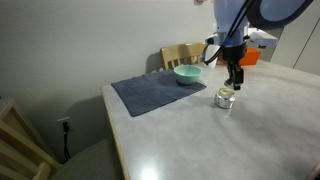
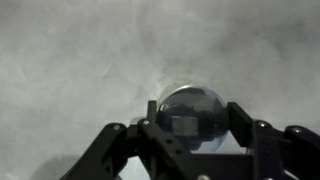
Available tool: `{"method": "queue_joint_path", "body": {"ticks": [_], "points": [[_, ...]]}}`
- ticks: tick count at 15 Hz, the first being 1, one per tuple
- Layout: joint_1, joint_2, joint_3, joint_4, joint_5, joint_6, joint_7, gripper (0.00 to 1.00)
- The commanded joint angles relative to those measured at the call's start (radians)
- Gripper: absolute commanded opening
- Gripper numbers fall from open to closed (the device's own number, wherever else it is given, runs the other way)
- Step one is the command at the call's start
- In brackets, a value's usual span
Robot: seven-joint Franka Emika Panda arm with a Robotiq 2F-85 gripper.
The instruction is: Cover the silver bottle with the silver lid
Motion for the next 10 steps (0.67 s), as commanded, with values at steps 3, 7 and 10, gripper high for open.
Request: {"method": "queue_joint_path", "body": {"ticks": [3, 7, 10], "points": [[-0.024, 0.035, 0.028, 0.03, 0.042, -0.037, -0.098, 0.44], [-0.021, 0.069, 0.02, 0.046, 0.027, -0.032, -0.106, 0.44], [-0.016, 0.088, 0.019, 0.058, 0.017, -0.032, -0.104, 0.44]]}}
